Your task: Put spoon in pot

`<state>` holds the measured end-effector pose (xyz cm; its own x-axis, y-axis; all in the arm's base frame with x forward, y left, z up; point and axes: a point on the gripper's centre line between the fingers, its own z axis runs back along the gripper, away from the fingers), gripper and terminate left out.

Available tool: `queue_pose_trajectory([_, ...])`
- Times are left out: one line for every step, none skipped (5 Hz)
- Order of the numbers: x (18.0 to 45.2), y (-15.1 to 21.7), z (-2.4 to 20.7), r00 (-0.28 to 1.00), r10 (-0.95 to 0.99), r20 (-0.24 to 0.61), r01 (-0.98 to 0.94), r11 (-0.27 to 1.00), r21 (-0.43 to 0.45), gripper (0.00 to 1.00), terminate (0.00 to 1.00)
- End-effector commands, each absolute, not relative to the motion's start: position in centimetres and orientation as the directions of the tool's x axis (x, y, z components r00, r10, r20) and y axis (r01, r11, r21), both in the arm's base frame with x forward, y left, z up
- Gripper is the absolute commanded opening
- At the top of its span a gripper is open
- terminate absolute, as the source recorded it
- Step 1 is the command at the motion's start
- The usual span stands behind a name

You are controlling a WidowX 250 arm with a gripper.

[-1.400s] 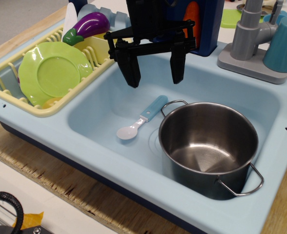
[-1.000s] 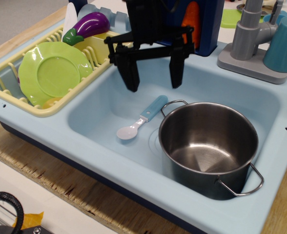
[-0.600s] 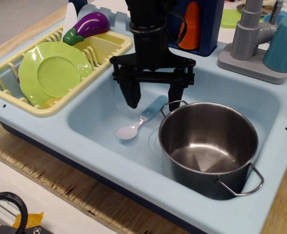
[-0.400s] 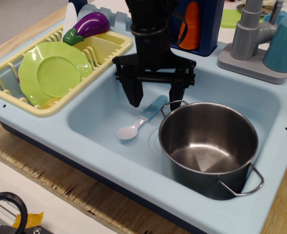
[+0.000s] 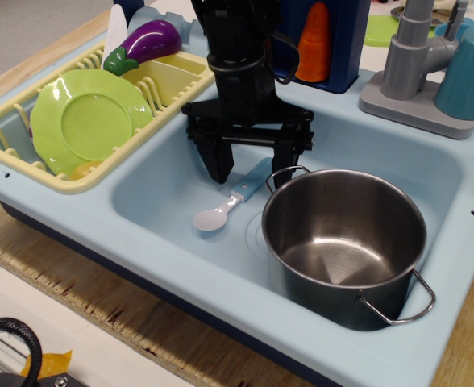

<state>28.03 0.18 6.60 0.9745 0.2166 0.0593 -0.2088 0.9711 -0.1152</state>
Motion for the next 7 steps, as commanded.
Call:
queue_pose_trajectory([28.5,1.5,5.6,0.972,0.218,0.083,-0.206,0.97,-0.126,1.0,0.0])
queue_pose_trajectory([28.6,1.2,4.5,0.976,0.215,0.042,-0.209,0.971,-0.117,0.0,0.0])
queue_pose_trajectory([28.6,1.0,5.2,0.975,0.216,0.054,-0.21,0.972,-0.106,0.0,0.0])
queue_pose_trajectory([29.2,0.8,6.9,0.974,0.211,0.086,-0.204,0.975,-0.091,0.0,0.0])
queue_pose_trajectory([30.3,0.4,9.5,0.967,0.207,0.148,-0.198,0.977,-0.074,0.0,0.0])
queue_pose_trajectory([30.9,0.3,12.4,0.951,0.268,0.154,-0.264,0.963,-0.047,0.0,0.0])
queue_pose_trajectory([30.5,0.4,15.1,0.933,0.305,0.191,-0.305,0.952,-0.031,0.0,0.0])
